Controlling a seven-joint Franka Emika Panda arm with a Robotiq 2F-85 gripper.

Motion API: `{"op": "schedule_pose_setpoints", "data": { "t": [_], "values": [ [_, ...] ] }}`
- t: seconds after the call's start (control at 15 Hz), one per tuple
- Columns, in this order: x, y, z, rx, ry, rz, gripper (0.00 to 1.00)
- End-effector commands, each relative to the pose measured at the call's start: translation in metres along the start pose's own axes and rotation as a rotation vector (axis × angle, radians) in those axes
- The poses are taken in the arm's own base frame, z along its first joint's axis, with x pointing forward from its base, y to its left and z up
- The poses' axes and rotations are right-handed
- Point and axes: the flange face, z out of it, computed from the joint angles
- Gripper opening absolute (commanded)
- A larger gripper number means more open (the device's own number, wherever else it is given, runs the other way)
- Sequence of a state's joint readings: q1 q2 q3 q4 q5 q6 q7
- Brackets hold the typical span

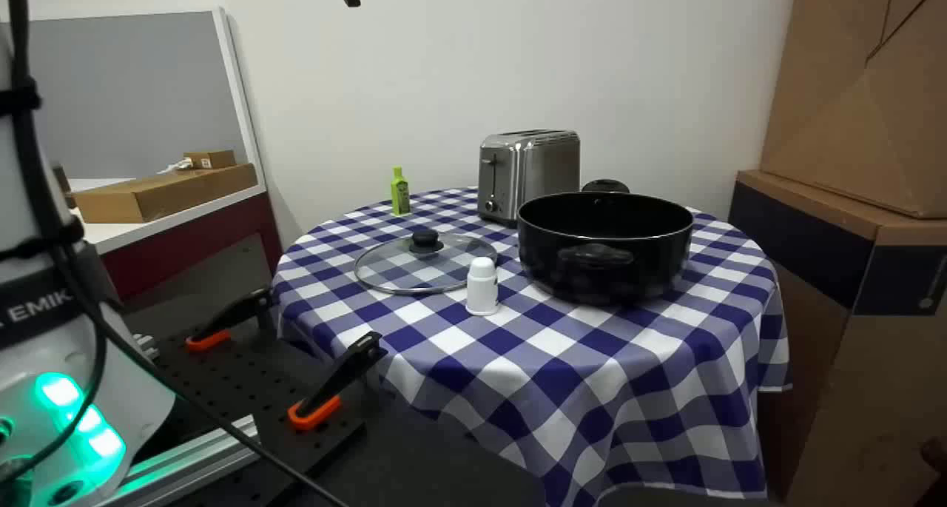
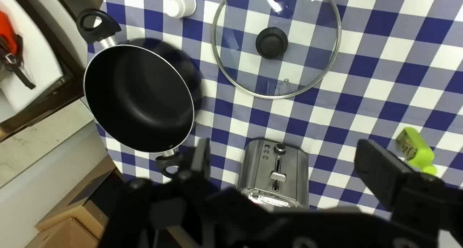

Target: Put the glass lid on the black pot

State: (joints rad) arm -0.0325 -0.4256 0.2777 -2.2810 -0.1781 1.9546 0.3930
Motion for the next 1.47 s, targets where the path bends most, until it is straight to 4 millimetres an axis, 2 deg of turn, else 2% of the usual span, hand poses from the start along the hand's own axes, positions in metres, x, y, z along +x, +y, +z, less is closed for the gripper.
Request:
{"op": "schedule_pose_setpoints", "data": {
  "t": [0.0, 0.27, 0.4, 0.53, 0.87, 1.13, 1.4],
  "values": [
    [0.000, 0.000, 0.000, 0.000, -0.001, 0.000, 1.00],
    [0.005, -0.005, 0.013, -0.010, -0.011, -0.013, 1.00],
    [0.010, -0.010, 0.033, -0.009, -0.032, -0.017, 1.00],
    [0.015, -0.015, 0.054, 0.000, -0.037, -0.016, 1.00],
    [0.028, -0.034, 0.128, -0.016, -0.029, 0.018, 1.00],
    [0.029, -0.057, 0.172, 0.017, -0.023, 0.051, 1.00],
    [0.031, -0.062, 0.211, 0.062, -0.043, 0.080, 1.00]
  ]
}}
